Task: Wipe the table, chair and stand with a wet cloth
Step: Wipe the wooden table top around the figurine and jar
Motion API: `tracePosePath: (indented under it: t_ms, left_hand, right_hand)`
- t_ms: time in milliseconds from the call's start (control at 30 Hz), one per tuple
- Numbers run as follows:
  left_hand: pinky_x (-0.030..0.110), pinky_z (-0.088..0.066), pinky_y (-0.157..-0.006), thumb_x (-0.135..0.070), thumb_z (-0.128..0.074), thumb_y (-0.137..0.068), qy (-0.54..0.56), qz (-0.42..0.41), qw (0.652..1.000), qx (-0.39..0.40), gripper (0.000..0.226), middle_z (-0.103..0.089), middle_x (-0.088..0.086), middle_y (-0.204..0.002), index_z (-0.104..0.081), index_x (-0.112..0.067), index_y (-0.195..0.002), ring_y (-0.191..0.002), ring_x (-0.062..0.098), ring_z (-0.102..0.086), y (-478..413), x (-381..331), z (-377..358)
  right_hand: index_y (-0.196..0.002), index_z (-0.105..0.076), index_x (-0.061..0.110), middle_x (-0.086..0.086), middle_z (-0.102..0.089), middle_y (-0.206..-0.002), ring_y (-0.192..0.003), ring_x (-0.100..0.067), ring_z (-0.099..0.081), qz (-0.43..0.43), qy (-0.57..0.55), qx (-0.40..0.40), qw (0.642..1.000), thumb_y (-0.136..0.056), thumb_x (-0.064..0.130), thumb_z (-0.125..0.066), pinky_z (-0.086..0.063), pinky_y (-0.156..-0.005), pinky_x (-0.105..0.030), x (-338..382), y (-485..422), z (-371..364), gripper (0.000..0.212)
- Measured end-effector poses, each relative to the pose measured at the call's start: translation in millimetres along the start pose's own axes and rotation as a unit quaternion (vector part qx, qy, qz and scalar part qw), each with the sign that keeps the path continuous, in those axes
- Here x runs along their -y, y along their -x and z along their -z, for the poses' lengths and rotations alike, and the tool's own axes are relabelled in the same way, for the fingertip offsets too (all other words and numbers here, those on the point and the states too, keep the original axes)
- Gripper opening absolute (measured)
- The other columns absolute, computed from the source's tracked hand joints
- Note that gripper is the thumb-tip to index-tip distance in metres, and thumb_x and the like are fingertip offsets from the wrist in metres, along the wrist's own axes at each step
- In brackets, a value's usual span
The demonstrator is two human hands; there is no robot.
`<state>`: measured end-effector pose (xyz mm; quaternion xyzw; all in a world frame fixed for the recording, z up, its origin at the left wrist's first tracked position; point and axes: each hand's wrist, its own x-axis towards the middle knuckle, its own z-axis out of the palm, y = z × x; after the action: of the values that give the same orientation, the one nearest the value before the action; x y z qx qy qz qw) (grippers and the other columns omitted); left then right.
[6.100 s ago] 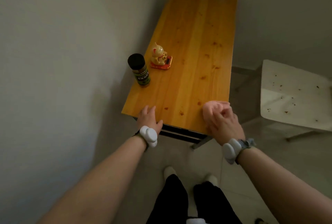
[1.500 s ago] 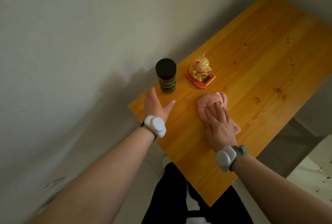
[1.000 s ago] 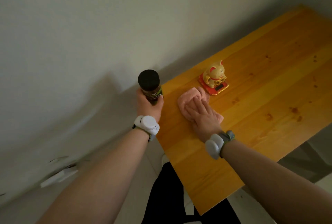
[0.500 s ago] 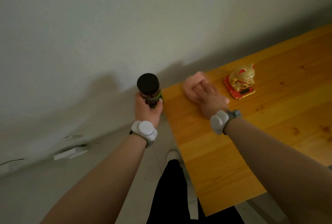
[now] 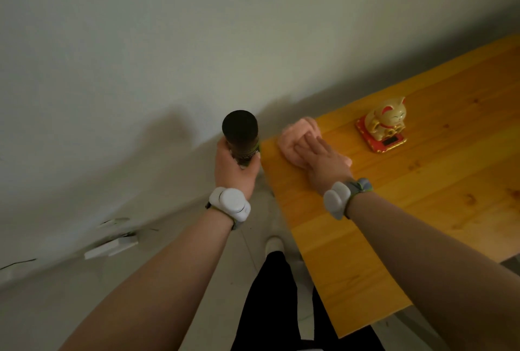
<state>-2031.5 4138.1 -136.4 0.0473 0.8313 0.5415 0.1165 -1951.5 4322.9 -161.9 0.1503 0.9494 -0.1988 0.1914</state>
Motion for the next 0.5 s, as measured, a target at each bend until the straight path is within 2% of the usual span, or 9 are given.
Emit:
tracePosePath:
  t_ms: [100, 233, 333, 400, 500]
  left_hand:
    - [0.032, -0.052, -0.087, -0.023, -0.07, -0.078, 0.008, -0.019, 0.998, 0.054, 0.051, -0.055, -0.006, -0.113, -0.038, -0.039, -0.115, -0.1, 0.008, -0.057, 6, -9, -19]
    - [0.029, -0.05, -0.086, -0.022, -0.07, -0.079, -0.004, -0.036, 0.993, 0.113, 0.048, -0.055, -0.003, -0.112, -0.039, -0.036, -0.114, -0.101, 0.011, -0.058, 16, -20, -50]
    - [0.033, -0.051, -0.091, -0.029, -0.069, -0.078, -0.005, -0.04, 0.988, 0.15, 0.053, -0.054, -0.004, -0.118, -0.041, -0.027, -0.123, -0.108, 0.013, -0.057, 22, -19, -68]
    - [0.036, -0.051, -0.092, -0.03, -0.069, -0.078, -0.008, -0.052, 0.984, 0.171, 0.054, -0.054, -0.004, -0.121, -0.04, -0.031, -0.124, -0.111, 0.014, -0.056, 27, -20, -78]
    - [0.032, -0.05, -0.092, -0.026, -0.069, -0.081, -0.014, -0.059, 0.98, 0.192, 0.055, -0.052, -0.004, -0.12, -0.04, -0.028, -0.127, -0.111, 0.015, -0.054, 30, -26, -86]
  right_hand:
    - [-0.149, -0.018, 0.034, 0.001, -0.003, -0.16, -0.146, -0.028, -0.005, -0.072, -0.03, -0.037, 0.996, -0.094, 0.012, -0.039, -0.016, -0.117, -0.044, -26, 18, -2, 0.062]
    - [-0.147, -0.021, 0.038, 0.002, -0.007, -0.159, -0.145, -0.029, -0.009, -0.051, -0.02, -0.031, 0.998, -0.09, 0.016, -0.045, -0.018, -0.116, -0.047, -31, 70, -27, 0.065]
    - [-0.144, -0.033, 0.032, -0.002, -0.022, -0.156, -0.14, -0.035, -0.024, -0.028, -0.034, -0.058, 0.997, -0.087, 0.015, -0.05, -0.029, -0.109, -0.055, -45, 110, -40, 0.062]
    - [-0.142, -0.04, 0.026, -0.008, -0.032, -0.152, -0.134, -0.041, -0.032, -0.107, -0.044, -0.107, 0.988, -0.085, 0.011, -0.055, -0.034, -0.105, -0.057, -67, 125, -38, 0.061]
    - [-0.143, -0.037, 0.029, -0.006, -0.024, -0.155, -0.137, -0.037, -0.025, -0.248, -0.077, -0.113, 0.959, -0.089, 0.011, -0.051, -0.03, -0.109, -0.052, -88, 127, -25, 0.058]
